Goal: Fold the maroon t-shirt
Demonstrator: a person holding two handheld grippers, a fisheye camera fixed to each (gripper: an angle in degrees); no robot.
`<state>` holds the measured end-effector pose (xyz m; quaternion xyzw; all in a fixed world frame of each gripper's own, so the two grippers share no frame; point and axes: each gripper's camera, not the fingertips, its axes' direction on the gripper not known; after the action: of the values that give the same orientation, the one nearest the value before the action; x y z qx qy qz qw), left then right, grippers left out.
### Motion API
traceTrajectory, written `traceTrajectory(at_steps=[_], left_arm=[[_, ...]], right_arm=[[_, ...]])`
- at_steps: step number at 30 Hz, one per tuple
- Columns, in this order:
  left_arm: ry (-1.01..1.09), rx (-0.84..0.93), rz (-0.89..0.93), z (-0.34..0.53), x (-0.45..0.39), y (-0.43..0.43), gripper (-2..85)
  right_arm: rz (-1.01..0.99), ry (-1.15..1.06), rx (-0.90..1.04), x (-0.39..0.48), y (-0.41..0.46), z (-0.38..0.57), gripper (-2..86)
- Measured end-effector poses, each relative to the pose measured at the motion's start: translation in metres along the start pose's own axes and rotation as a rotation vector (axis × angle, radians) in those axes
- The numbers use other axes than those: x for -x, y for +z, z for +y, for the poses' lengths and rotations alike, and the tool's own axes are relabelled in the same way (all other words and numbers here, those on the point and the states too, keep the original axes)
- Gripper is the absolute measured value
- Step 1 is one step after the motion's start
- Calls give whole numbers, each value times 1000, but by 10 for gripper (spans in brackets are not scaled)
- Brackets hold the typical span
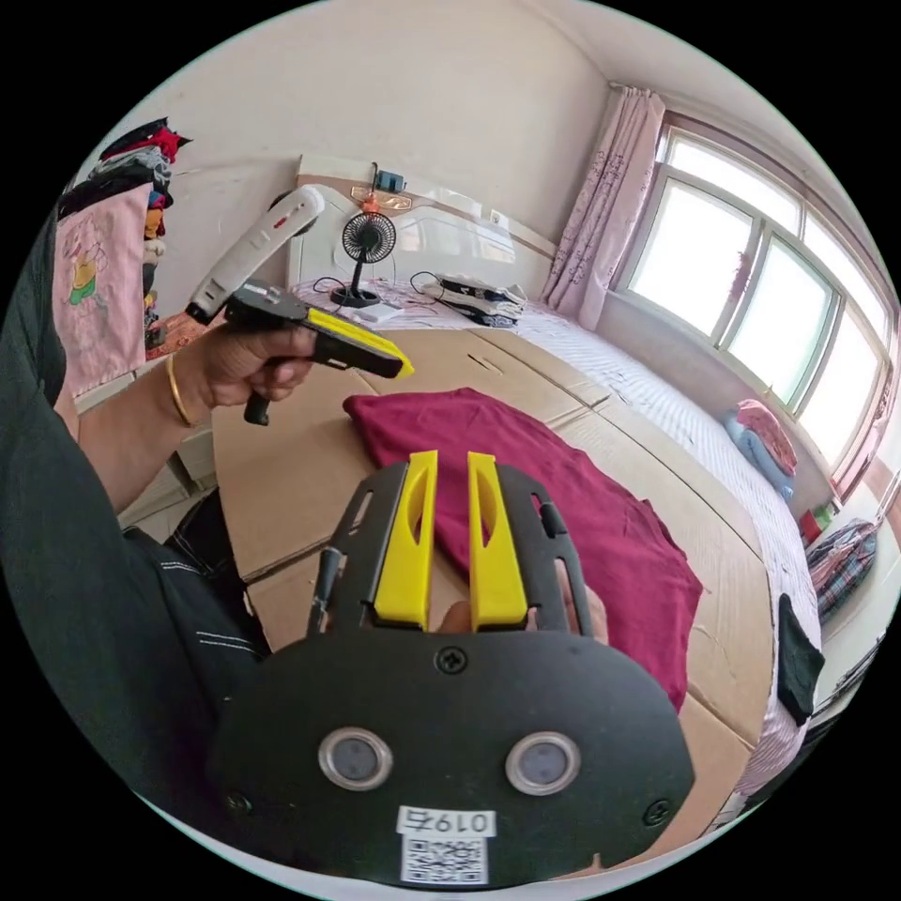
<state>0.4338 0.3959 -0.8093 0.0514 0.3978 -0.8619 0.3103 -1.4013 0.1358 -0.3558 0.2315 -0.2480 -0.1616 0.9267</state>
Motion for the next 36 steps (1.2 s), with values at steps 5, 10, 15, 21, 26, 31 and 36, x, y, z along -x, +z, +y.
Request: traceTrajectory(at_steps=[5, 10, 15, 21, 26, 31, 36], left_arm=[[-31, 101, 77, -72, 83, 21, 7], [-82, 205, 398, -128, 142, 39, 10], [-184, 115, 395, -151, 193, 2, 16], [-273, 160, 479, -161, 251, -23, 23], [-268, 308, 601, -164, 273, -30, 41], [-290, 345, 676, -178, 293, -50, 76], [-340, 355, 752, -212, 313, -41, 65]], right_arm=[[47, -118, -2, 40, 21, -37, 32], [13, -124, 52, 74, 43, -69, 43], [60, -282, 138, 128, 82, -105, 81], [64, -451, 277, 181, 135, -152, 120], [130, -488, 315, 203, 156, -182, 118], [108, -456, 312, 215, 165, -196, 117], [136, -473, 306, 235, 178, -208, 115]])
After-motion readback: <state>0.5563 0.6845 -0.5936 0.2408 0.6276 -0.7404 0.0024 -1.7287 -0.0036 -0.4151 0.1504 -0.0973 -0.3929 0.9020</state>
